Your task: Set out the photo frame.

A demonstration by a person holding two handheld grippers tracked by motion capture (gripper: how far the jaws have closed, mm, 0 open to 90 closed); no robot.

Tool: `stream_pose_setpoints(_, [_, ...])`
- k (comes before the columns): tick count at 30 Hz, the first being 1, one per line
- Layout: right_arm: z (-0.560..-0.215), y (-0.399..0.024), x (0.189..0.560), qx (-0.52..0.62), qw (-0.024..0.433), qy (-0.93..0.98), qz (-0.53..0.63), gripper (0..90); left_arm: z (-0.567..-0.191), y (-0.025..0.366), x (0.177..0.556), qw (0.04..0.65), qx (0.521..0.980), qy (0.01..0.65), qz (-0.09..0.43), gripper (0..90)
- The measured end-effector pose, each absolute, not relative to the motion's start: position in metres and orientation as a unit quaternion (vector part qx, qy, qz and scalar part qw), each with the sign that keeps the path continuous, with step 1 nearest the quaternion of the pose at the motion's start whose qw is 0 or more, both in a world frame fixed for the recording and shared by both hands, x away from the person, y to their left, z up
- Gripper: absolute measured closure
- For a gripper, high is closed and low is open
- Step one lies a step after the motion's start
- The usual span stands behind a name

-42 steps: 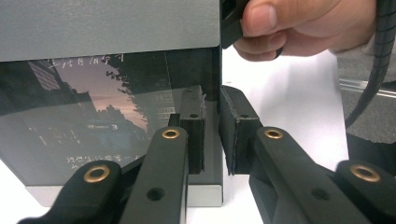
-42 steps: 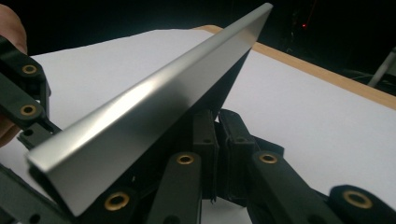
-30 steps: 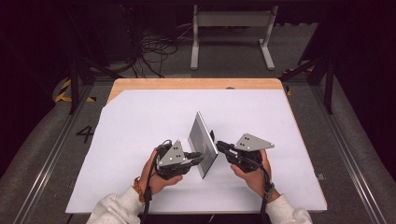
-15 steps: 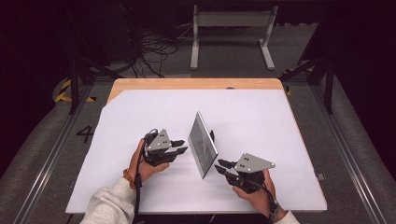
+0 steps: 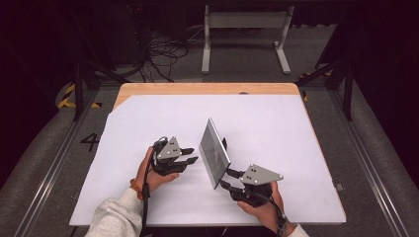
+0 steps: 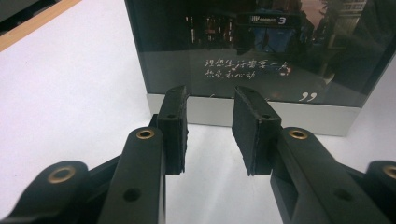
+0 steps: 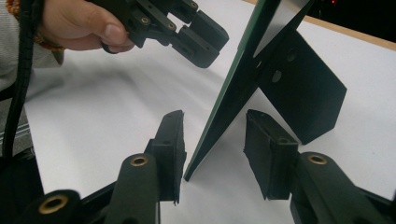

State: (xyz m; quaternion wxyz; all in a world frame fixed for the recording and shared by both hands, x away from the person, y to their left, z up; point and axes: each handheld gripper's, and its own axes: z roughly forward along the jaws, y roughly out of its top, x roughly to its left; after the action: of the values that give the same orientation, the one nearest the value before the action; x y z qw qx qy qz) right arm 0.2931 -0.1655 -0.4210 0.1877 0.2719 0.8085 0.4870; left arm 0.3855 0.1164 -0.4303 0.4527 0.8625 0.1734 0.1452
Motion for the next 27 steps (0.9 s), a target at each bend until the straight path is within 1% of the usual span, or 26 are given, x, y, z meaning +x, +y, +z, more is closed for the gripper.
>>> stream_pose_setpoints(3, [-0.4241,-0.1614,0.2968,0.281,0.186,0.806,0.486,56.4,-0.4309,0.1164,0.3857,0.451,0.863,0.174,0.146,63.9])
stream_pose_setpoints(6, [-0.4254,-0.1593,0.2997,0.289,0.187,0.802,0.487,56.7,-0.4319,0.1170,0.3866,0.450,0.863,0.177,0.146,61.8])
stream_pose_setpoints(12, [-0.4259,-0.1571,0.3031,0.289,0.189,0.801,0.489,64.5,-0.4321,0.1174,0.3875,0.449,0.861,0.185,0.149,56.5])
stream_pose_setpoints(15, [-0.4259,-0.1582,0.3044,0.289,0.188,0.802,0.489,65.1,-0.4323,0.1176,0.3879,0.448,0.861,0.187,0.150,55.3])
stream_pose_setpoints(23, [-0.4252,-0.1574,0.3035,0.276,0.188,0.809,0.483,70.2,-0.4331,0.1171,0.3886,0.446,0.860,0.195,0.150,48.4])
stream_pose_setpoints(27, [-0.4241,-0.1581,0.3033,0.267,0.192,0.816,0.476,70.2,-0.4330,0.1173,0.3886,0.444,0.861,0.196,0.149,48.0])
